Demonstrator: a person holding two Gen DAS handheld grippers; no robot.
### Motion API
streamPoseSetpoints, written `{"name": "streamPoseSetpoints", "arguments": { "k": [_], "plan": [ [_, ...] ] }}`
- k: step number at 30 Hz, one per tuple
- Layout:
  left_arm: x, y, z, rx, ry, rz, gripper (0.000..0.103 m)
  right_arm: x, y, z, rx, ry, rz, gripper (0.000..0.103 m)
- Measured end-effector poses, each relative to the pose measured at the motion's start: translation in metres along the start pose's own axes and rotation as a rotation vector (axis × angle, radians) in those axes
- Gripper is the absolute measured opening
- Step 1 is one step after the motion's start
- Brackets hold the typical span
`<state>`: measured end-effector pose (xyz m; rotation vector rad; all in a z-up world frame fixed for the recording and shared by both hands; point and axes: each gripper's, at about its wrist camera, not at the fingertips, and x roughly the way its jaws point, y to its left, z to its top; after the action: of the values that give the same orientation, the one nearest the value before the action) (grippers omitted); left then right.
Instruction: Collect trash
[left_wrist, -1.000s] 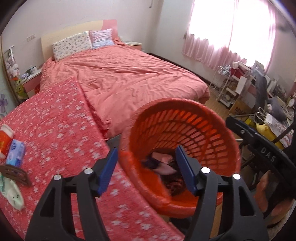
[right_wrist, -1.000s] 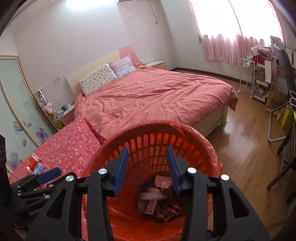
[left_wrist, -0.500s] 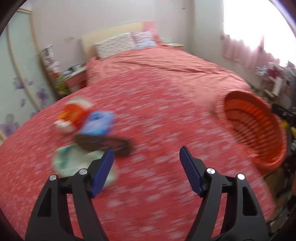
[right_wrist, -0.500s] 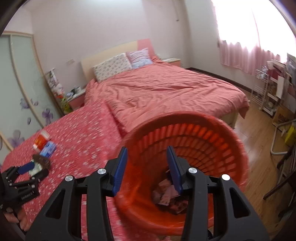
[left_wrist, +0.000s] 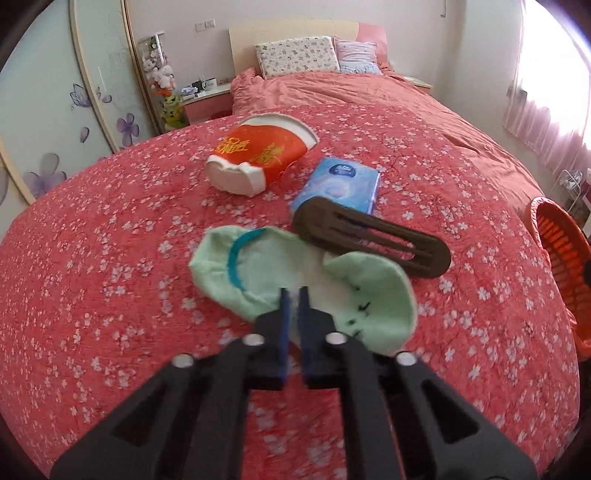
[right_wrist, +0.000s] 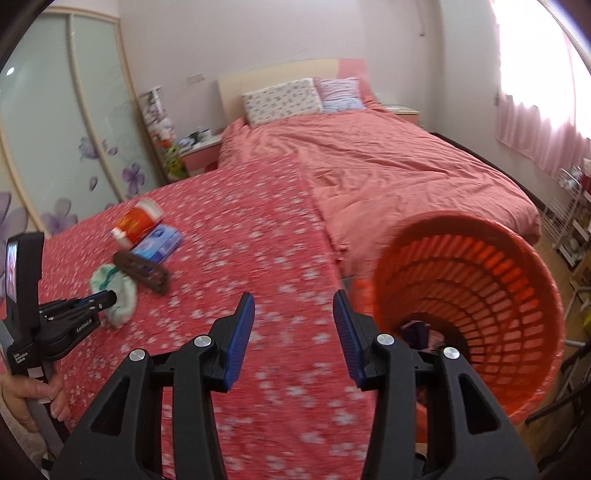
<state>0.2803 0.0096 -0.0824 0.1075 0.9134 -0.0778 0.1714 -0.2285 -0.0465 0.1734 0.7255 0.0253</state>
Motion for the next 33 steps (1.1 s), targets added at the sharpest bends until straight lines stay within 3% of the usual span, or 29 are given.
{"name": "streamPoseSetpoints", "arguments": {
  "k": [4,7,10,11,13,15,17,18,19,22,25,30,33],
  "plan": [
    [-0.01,0.03,-0.01,0.009,-0.006,0.062,0.001,0.013,0.028,0.001,-0.05,0.036,0.049,0.045],
    [-0.011,0.063,-0.012,-0.056,0.011,0.103,0.001,0.028,0.052,0.002,-0.084,0.069,0.078,0.045],
    [-0.019,0.08,-0.01,-0.135,0.011,0.016,0.004,0.037,0.067,0.003,-0.092,0.089,0.098,0.045],
    [-0.021,0.079,-0.009,-0.146,0.002,-0.01,0.009,0.038,0.07,0.003,-0.095,0.092,0.1,0.045],
    [-0.022,0.071,-0.005,-0.136,-0.01,-0.03,0.047,0.041,0.075,0.002,-0.103,0.099,0.097,0.045],
    [-0.019,0.056,0.001,-0.104,-0.025,-0.027,0.057,0.044,0.077,0.002,-0.108,0.105,0.09,0.045],
    [-0.009,0.044,0.006,-0.079,-0.007,-0.027,0.057,0.046,0.077,0.002,-0.107,0.109,0.082,0.045],
    [-0.004,0.042,0.01,-0.074,0.002,-0.025,0.052,0.047,0.076,0.002,-0.105,0.113,0.077,0.045],
    [0.003,0.038,0.012,-0.07,0.014,-0.026,0.036,0.048,0.076,0.002,-0.103,0.116,0.075,0.045],
    [0.011,0.035,0.011,-0.063,-0.002,-0.01,0.009,0.05,0.077,0.001,-0.105,0.123,0.074,0.045],
    [0.007,0.044,0.006,-0.09,-0.01,-0.026,0.006,0.053,0.083,0.002,-0.114,0.13,0.095,0.045],
    [0.003,0.08,-0.002,-0.141,0.003,0.058,0.006,0.068,0.102,0.01,-0.151,0.148,0.129,0.045],
    [0.002,0.097,0.002,-0.189,0.013,0.07,0.006,0.082,0.114,0.016,-0.183,0.173,0.137,0.045]
  ]
}}
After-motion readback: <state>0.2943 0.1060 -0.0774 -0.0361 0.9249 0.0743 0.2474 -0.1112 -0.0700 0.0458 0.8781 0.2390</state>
